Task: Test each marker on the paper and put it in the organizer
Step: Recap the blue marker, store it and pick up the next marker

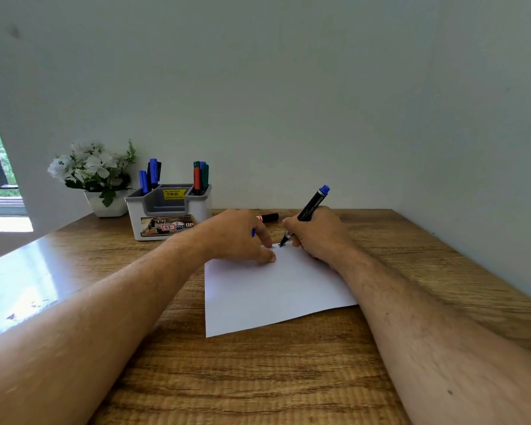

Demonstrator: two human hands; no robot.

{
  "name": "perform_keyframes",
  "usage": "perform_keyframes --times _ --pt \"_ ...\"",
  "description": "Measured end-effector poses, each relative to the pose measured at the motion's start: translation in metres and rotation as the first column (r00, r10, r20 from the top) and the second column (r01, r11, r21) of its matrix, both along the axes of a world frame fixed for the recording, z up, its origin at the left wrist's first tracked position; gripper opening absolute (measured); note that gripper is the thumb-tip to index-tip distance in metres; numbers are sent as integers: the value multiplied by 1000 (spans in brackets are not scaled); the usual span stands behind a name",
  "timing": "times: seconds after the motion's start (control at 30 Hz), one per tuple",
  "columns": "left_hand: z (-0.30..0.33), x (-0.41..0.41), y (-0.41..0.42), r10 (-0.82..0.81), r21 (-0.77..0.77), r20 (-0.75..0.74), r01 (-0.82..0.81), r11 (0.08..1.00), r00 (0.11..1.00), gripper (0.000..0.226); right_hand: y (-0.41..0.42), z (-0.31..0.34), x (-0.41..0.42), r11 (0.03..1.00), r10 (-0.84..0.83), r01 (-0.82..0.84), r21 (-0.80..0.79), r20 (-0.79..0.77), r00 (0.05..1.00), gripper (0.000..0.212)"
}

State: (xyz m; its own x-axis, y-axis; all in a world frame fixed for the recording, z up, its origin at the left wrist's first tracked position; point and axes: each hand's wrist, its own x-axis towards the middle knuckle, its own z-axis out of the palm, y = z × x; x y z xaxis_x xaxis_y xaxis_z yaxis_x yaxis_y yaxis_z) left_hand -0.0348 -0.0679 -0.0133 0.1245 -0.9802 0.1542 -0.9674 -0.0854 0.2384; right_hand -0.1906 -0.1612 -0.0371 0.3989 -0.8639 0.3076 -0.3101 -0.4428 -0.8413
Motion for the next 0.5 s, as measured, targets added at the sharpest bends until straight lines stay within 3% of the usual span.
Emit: perform_keyframes --times 0.17,0.3,0.4,0.5 --pt "2 1 2 -8 -222 -204 -38 974 979 9 1 4 0 999 16 -24 41 187 982 19" --pt "3 1 0 -21 -285 -417 -108 952 909 15 6 7 2 995 57 -79 67 279 958 15" --pt "5 -3 0 -127 -325 -719 -169 930 683 19 10 15 3 979 63 -137 152 412 909 26" --pt "9 -5 2 -245 -347 -876 -191 918 416 23 12 21 3 935 57 -234 266 541 839 37"
